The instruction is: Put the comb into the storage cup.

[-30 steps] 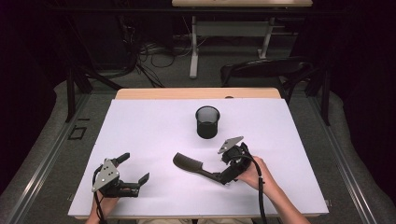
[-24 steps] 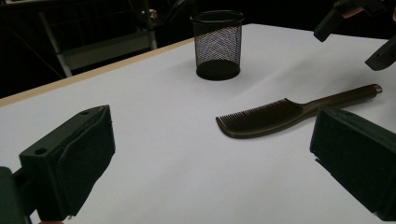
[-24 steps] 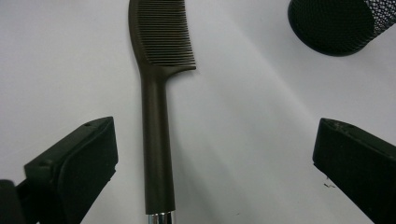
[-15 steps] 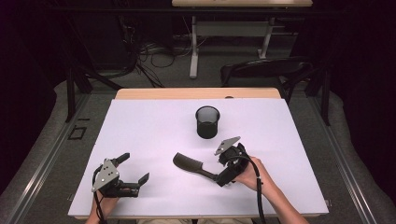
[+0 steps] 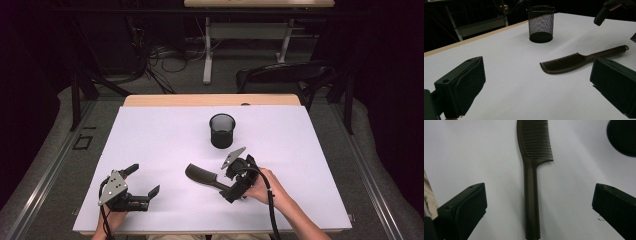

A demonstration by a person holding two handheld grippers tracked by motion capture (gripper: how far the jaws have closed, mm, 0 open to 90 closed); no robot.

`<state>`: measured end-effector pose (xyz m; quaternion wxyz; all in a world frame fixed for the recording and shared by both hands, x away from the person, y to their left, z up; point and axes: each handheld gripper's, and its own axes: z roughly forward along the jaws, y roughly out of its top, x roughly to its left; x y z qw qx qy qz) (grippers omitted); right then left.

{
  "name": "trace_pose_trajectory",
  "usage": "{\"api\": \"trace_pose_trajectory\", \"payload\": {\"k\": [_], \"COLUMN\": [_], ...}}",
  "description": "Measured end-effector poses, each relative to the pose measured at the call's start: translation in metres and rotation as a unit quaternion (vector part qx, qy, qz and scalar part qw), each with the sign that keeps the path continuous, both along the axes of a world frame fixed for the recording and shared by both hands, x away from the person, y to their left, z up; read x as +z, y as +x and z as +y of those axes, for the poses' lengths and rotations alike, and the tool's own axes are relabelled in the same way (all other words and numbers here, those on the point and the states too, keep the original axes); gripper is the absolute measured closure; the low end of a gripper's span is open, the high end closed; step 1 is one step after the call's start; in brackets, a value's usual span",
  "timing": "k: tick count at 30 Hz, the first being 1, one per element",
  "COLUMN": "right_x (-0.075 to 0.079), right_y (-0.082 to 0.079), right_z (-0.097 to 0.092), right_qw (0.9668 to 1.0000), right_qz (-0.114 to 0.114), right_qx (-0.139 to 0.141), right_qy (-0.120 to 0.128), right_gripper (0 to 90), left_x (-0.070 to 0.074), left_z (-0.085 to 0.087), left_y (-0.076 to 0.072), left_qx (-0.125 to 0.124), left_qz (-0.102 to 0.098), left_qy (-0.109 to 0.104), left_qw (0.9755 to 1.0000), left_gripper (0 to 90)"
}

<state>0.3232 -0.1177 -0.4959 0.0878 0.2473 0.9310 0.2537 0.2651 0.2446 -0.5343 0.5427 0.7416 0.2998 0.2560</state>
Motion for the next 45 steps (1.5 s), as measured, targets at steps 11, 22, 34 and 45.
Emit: {"api": "trace_pose_trajectory", "payload": {"k": [11,22,34,45], "right_x": [-0.003,-0.007,-0.010,-0.019], "right_y": [0.003,0.011,0.013,0.021], "right_z": [0.017,0.028,0.046,0.054], "right_qw": [0.9990,0.9968,0.9920,0.9870], "right_qz": [0.022,0.038,0.049,0.085], "right_qx": [0.016,0.022,0.021,0.022], "right_qy": [-0.037,-0.066,-0.114,-0.134], "right_gripper": [0.0,1.8,34.1,60.7], "left_x": [0.000,0.000,0.000,0.000], "left_z": [0.000,0.000,0.000,0.000], "left_y": [0.000,0.001,0.000,0.000], "left_qx": [-0.002,-0.003,-0.003,-0.004], "left_qz": [0.002,0.002,0.002,0.001], "left_qy": [-0.002,-0.002,-0.004,-0.005], "left_qw": [1.0000,1.0000,1.0000,1.0000], "left_gripper": [0.0,0.0,0.0,0.0]}}
